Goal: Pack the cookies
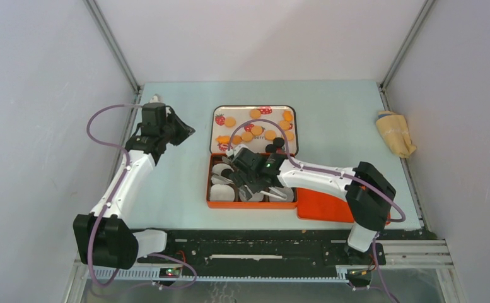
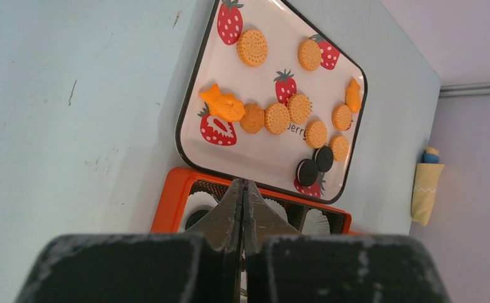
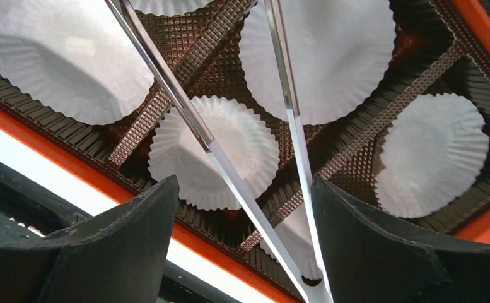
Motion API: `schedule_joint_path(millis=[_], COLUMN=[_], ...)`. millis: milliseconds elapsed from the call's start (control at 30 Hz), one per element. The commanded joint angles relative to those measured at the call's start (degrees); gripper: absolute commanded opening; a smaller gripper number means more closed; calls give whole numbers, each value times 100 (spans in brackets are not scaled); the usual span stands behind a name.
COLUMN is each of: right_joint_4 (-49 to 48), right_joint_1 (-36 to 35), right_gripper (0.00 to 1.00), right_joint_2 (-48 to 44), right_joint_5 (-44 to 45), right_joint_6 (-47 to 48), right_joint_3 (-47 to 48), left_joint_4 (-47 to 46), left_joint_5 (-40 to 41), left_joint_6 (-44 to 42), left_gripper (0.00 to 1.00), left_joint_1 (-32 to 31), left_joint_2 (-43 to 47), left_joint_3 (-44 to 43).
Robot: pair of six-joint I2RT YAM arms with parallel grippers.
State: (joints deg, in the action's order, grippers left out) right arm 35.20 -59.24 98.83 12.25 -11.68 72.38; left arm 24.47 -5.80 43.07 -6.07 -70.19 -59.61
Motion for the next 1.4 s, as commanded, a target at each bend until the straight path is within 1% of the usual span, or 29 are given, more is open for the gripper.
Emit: schedule_joint_path(millis=[0, 100, 133, 267, 400, 433, 767, 900, 1100, 1233, 1367], right_joint_4=[-319, -366, -386, -383, -378, -368, -362, -292, 27, 209, 328], right_joint_1=[139, 207, 218, 279, 334, 342, 304, 254, 224, 576, 1074], right_gripper=[85, 83, 81, 76, 54, 51, 28, 26, 27, 29, 32], right_joint_2=[235, 401, 441, 506, 506, 494, -4, -431, -907, -840, -559], right_joint_5=[-290, -325, -316, -250, -291, -302, -257, -145, 318, 614, 683], right_joint_6=[131, 131, 139, 142, 140, 142, 153, 149, 202, 156, 82], right_joint_3=[77, 82, 82, 76, 75, 76, 76, 158, 502, 717, 909], left_joint_4=[-192, -201, -205, -206, -224, -228, -213, -172, -173, -171, -171], left_joint_5=[-63, -64, -66, -91, -113, -125, -143, -132, -160, -184, -217], left_joint_6=[-132, -136, -139, -158, -150, -150, -175, -194, -185, -184, -206], left_gripper=[2, 2, 2, 2, 2, 2, 2, 2, 2, 2, 2], left_joint_1=[15, 19, 16, 9, 11, 12, 11, 13, 9, 11, 10], left_joint_2=[-53, -86, -95, -125, -144, -144, -104, -93, -73, -72, -58], left_joint_3=[209, 229, 235, 239, 231, 231, 216, 200, 170, 161, 160])
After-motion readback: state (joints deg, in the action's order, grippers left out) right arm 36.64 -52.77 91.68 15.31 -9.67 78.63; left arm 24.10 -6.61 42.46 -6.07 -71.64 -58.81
